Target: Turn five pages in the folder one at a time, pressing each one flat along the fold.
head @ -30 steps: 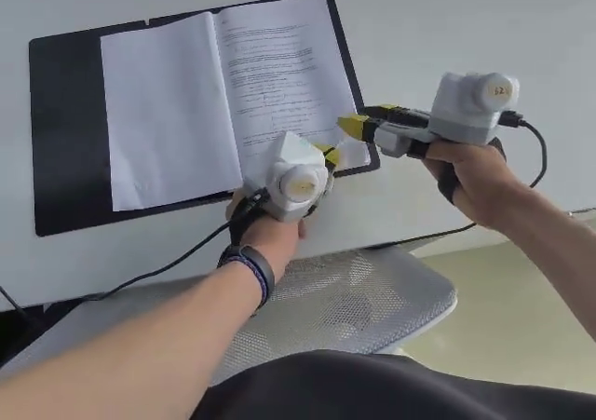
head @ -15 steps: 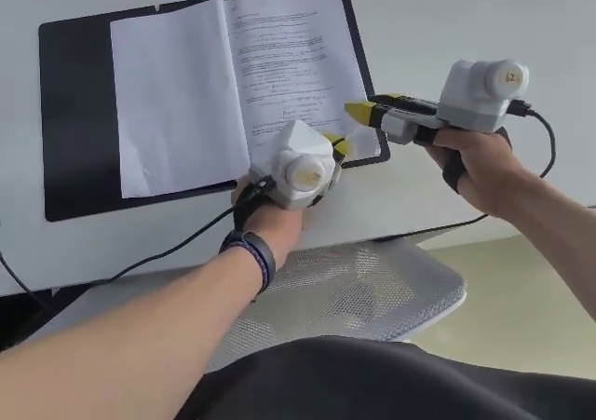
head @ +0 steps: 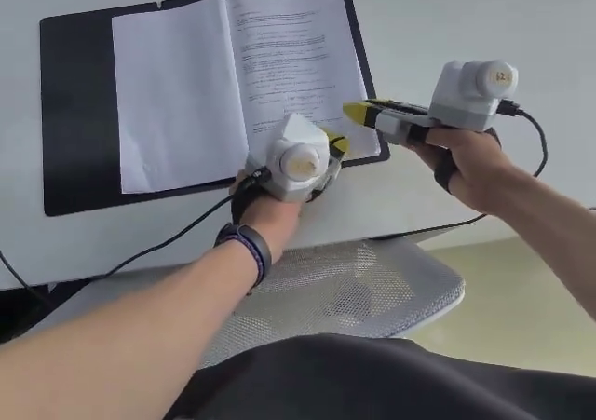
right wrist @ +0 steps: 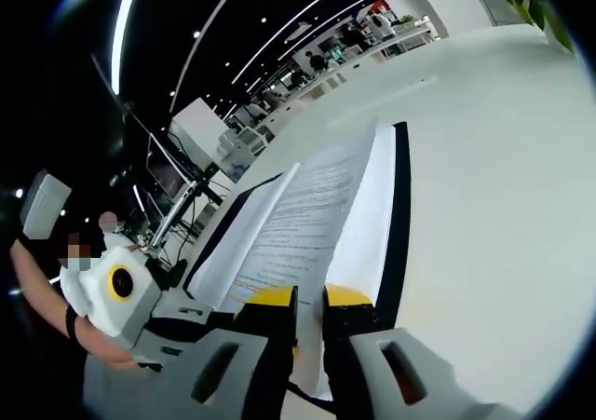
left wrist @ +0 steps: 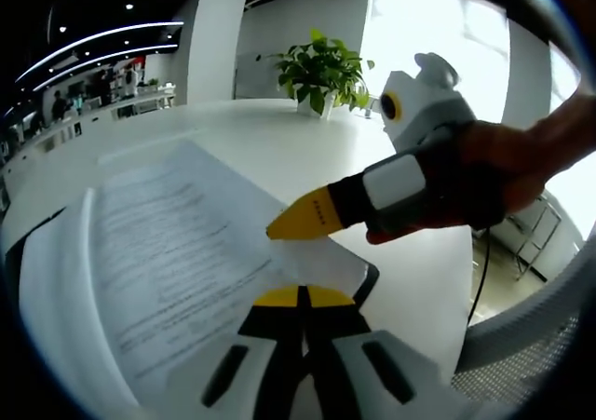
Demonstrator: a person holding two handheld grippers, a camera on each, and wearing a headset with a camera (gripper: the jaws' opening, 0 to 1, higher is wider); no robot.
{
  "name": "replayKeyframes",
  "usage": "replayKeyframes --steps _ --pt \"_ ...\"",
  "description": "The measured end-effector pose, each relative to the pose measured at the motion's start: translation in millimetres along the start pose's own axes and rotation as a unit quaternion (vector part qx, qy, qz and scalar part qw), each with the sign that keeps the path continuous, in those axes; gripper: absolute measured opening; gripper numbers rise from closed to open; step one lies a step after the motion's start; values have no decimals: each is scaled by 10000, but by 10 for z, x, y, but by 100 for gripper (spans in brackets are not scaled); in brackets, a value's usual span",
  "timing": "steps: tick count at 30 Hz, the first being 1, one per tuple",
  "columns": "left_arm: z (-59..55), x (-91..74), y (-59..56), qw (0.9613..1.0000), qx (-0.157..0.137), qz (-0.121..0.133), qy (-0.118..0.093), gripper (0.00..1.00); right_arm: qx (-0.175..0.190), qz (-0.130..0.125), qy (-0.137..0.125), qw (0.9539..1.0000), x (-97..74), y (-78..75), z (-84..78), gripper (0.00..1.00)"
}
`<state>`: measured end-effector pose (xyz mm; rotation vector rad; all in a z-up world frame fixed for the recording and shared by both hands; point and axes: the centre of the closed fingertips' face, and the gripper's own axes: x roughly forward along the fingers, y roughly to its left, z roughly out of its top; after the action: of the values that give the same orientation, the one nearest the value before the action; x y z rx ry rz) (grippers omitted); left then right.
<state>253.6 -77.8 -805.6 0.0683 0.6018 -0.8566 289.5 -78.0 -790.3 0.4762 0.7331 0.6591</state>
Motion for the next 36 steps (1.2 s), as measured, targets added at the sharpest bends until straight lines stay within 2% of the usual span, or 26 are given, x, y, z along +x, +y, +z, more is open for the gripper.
replayKeyframes --steps 2,4,6,9,11,13,15,17,19,24,30,36 --pt "0 -4 -18 10000 40 -65 46 0 -46 -113 146 9998 21 -5 -60 0" --pt "-13 4 -18 9994 284 -138 106 0 48 -100 79 9999 13 18 -45 0" --pt "-10 7 -27 9995 255 -148 129 0 136 -144 35 9998 0 24 -43 0" --pt "-11 -8 -62 9989 418 -182 121 1 248 -163 -23 9996 -31 33 -31 0" --pt "-10 -21 -77 9988 407 -213 138 5 244 -193 -8 9995 -42 38 -30 0" --pt "-7 -42 -82 9993 183 -269 162 8 250 -171 -11 9995 -44 71 -19 0" --pt "-10 -56 -84 9992 231 -277 197 9 218 -199 10 9996 -42 83 -14 0" --pt "-11 -80 -97 9990 110 -359 225 13 235 -195 10 9995 -42 112 -8 0" --pt "-15 -94 -85 9988 212 -358 246 16 218 -205 7 9996 -50 130 1 0" --pt "18 -167 -58 9989 197 -352 240 25 280 -216 -92 9993 -92 157 57 0" --pt "37 -308 -72 9984 311 -414 225 33 315 -216 -209 9991 -132 218 118 0" --pt "57 -425 -33 9982 396 -397 194 37 324 -223 -312 9987 -170 279 166 0"
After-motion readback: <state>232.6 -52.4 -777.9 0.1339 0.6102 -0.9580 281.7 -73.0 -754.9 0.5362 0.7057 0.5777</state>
